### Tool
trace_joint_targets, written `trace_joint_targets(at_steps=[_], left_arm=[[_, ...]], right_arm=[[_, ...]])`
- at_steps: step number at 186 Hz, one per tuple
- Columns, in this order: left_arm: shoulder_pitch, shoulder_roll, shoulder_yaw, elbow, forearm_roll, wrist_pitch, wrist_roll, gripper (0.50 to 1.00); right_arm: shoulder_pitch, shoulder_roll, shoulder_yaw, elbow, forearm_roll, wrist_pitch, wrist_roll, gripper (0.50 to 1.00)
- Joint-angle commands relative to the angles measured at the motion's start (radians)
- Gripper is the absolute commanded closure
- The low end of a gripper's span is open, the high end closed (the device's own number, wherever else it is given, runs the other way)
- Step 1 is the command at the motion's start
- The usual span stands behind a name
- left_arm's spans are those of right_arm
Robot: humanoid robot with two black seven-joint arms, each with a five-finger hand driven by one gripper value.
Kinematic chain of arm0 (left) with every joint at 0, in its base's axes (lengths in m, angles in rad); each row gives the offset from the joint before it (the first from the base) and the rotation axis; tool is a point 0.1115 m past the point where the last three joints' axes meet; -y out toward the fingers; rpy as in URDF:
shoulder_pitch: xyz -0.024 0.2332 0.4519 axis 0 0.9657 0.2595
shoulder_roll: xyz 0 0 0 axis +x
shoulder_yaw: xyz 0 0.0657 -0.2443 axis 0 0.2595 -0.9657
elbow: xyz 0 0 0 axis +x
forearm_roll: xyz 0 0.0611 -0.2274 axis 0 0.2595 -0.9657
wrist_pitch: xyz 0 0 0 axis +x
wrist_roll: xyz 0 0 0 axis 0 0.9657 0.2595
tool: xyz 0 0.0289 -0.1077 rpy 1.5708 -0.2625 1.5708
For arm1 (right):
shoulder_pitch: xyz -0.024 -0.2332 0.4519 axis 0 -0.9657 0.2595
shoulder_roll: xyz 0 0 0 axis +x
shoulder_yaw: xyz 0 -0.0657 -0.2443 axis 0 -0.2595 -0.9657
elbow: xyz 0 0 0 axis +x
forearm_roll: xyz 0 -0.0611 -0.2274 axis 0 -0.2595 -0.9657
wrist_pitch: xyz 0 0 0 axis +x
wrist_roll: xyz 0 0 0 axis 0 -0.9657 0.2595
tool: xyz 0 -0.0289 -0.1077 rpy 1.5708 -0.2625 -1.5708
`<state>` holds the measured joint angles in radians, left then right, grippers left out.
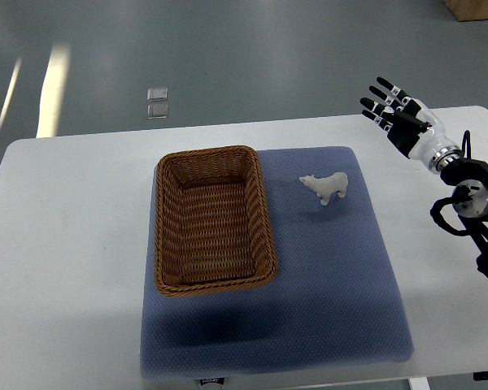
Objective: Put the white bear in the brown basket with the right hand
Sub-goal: 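Move the right hand down toward the white polar bear figurine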
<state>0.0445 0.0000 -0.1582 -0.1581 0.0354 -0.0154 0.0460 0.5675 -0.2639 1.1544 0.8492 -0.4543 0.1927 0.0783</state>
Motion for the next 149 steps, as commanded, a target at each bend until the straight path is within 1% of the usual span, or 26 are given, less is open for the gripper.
trace_joint_targets(at_steps=[1, 52, 92, 119, 135, 149], left_arm=[[0.000, 0.000, 0.000, 0.000, 0.000, 0.000, 0.000, 0.500], [0.000, 0.000, 0.000, 0.000, 0.000, 0.000, 0.000, 0.500], [0.000, 0.000, 0.000, 0.000, 0.000, 0.000, 0.000, 0.500], [0.000, 0.000, 0.000, 0.000, 0.000, 0.000, 0.000, 0.500], [0.000, 0.000, 0.000, 0.000, 0.000, 0.000, 0.000, 0.500], [0.000, 0.000, 0.000, 0.000, 0.000, 0.000, 0.000, 0.500]], right_arm=[[0.012, -0.003, -0.001, 0.002, -0.003, -0.004, 0.001, 0.581], [0.051, -0.049, -0.019, 0.002, -0.023, 0.025, 0.001, 0.576], [0.068, -0.066, -0.019, 0.002, -0.121, 0.100, 0.000, 0.579], [0.080, -0.083, -0.039, 0.016, -0.291, 0.139, 0.001, 0.579], [0.112, -0.086, -0.071, 0.030, -0.458, 0.172, 0.001, 0.576], [0.140, -0.115, -0.122, 0.042, -0.616, 0.195, 0.008, 0.576]])
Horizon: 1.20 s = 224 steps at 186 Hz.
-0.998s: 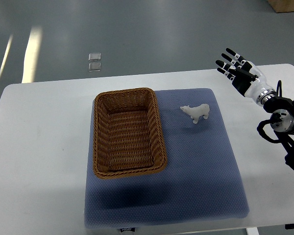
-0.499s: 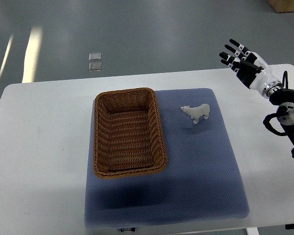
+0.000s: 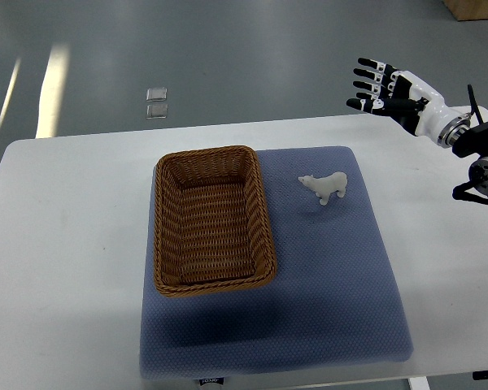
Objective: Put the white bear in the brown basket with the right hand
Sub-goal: 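Move the right hand down toward the white polar bear figurine, then close the right hand fingers around the white polar bear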
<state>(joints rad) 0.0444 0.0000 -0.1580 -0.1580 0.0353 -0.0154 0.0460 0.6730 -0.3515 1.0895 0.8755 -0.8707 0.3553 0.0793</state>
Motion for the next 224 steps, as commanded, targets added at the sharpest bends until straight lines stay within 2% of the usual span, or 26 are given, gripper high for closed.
trace_joint_targets(at_steps=[1, 28, 92, 164, 193, 224], left_arm=[[0.000, 0.000, 0.000, 0.000, 0.000, 0.000, 0.000, 0.500], [0.000, 0.000, 0.000, 0.000, 0.000, 0.000, 0.000, 0.500], [0.000, 0.000, 0.000, 0.000, 0.000, 0.000, 0.000, 0.500], [0.000, 0.000, 0.000, 0.000, 0.000, 0.000, 0.000, 0.500], [0.000, 0.000, 0.000, 0.000, 0.000, 0.000, 0.000, 0.500], [0.000, 0.000, 0.000, 0.000, 0.000, 0.000, 0.000, 0.500]], right_arm=[[0.039, -0.030, -0.065, 0.017, -0.221, 0.036, 0.010, 0.576], [0.105, -0.052, -0.204, 0.026, -0.425, 0.044, 0.027, 0.576], [0.158, -0.063, -0.388, 0.026, -0.642, 0.042, 0.027, 0.576], [0.160, -0.055, -0.470, 0.026, -0.714, 0.030, 0.027, 0.581], [0.158, -0.053, -0.497, 0.026, -0.732, -0.013, 0.027, 0.609], [0.157, -0.052, -0.516, 0.026, -0.735, -0.022, 0.027, 0.652]])
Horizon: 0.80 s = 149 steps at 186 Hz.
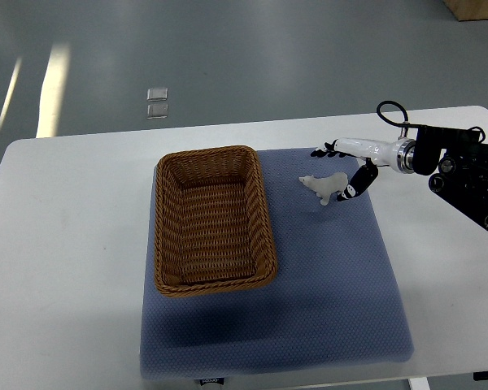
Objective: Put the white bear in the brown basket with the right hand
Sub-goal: 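Close the right hand fingers around the white polar bear, then lift the bear and carry it over the brown wicker basket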
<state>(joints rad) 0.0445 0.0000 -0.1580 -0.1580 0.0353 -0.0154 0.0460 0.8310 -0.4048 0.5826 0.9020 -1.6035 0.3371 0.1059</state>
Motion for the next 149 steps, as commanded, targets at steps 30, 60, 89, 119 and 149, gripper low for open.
trace_joint_targets(at_steps=[30, 60, 89, 119, 149], left_arm=[[0.000, 0.000, 0.000, 0.000, 0.000, 0.000, 0.000, 0.500], [0.000, 0.000, 0.000, 0.000, 0.000, 0.000, 0.000, 0.500], [0.000, 0.000, 0.000, 0.000, 0.000, 0.000, 0.000, 0.500], [0.000, 0.000, 0.000, 0.000, 0.000, 0.000, 0.000, 0.500], [0.000, 0.000, 0.000, 0.000, 0.000, 0.000, 0.000, 0.500]], right_arm=[[0.000, 0.001, -0.029, 0.000, -0.016, -0.007, 0.000, 0.789], [0.000, 0.003, -0.035, -0.002, -0.030, -0.017, 0.000, 1.000], [0.000, 0.003, -0.037, -0.002, -0.030, -0.036, 0.000, 1.000], [0.014, 0.001, -0.030, -0.002, -0.026, -0.053, 0.000, 1.000], [0.056, 0.004, -0.021, 0.002, -0.009, -0.078, 0.029, 1.000]])
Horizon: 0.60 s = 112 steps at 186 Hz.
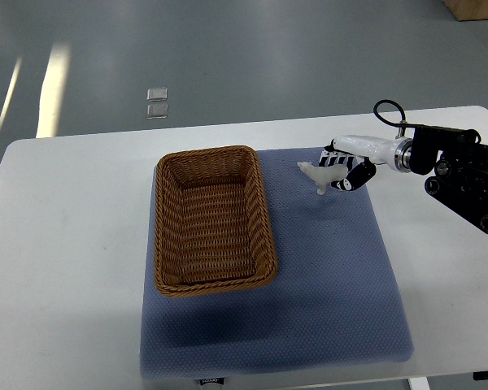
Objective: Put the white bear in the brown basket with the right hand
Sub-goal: 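Lift the bear and carry it over the brown wicker basket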
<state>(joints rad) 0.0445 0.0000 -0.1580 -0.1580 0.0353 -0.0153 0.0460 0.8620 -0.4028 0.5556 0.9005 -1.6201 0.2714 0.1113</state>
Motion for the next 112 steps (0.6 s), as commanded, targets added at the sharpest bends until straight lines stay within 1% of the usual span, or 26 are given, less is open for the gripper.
trace_joint_targets(at_steps=[1, 18, 50, 83, 112], left_arm=[[0.000, 0.000, 0.000, 0.000, 0.000, 0.000, 0.000, 0.500], [0.000, 0.000, 0.000, 0.000, 0.000, 0.000, 0.000, 0.500], [0.000, 0.000, 0.000, 0.000, 0.000, 0.000, 0.000, 0.500], [0.000, 0.000, 0.000, 0.000, 0.000, 0.000, 0.000, 0.500], [0.000, 0.000, 0.000, 0.000, 0.000, 0.000, 0.000, 0.500]], right_arm=[[0.028, 0.002, 0.006, 0.005, 0.008, -0.012, 0.027, 1.000], [0.045, 0.016, 0.004, 0.020, 0.011, -0.014, 0.050, 1.000], [0.089, 0.036, -0.002, 0.060, 0.012, -0.018, 0.053, 1.000], [0.135, 0.087, -0.006, 0.072, 0.012, -0.004, 0.053, 1.000], [0.155, 0.156, -0.028, 0.072, 0.008, 0.011, 0.053, 1.000]])
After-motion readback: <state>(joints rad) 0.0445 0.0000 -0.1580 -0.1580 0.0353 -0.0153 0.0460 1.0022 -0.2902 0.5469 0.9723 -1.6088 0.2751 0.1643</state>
